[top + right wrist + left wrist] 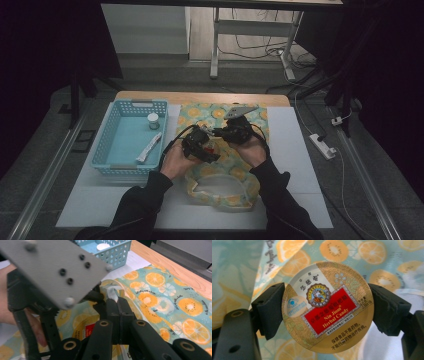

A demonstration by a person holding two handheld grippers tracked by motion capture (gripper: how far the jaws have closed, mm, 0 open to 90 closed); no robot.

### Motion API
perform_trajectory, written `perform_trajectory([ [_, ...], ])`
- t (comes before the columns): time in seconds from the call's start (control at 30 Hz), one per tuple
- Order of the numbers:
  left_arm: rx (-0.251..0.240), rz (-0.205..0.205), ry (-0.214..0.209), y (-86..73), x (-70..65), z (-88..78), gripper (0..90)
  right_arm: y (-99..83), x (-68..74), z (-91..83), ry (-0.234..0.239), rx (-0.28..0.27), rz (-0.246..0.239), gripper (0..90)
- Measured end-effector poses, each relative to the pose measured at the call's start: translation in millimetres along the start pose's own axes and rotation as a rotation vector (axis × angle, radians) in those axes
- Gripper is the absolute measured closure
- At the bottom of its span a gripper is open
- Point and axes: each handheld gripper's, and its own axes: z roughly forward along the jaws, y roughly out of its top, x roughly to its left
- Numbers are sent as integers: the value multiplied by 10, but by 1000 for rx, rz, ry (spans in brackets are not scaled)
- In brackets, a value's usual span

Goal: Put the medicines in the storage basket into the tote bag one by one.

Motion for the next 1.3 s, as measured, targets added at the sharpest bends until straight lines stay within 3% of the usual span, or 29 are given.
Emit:
perform_trajectory([
  [0.8, 45, -13, 28, -105, 138, 308, 201, -91, -63, 123, -15, 29, 18, 900],
  [1.03, 11, -40, 15, -105, 129, 326, 182, -104, -89, 122, -17, 25, 28, 900],
  [1.3, -13, -41, 0, -88, 87, 243, 116, -100, -100, 101, -15, 18, 28, 900],
])
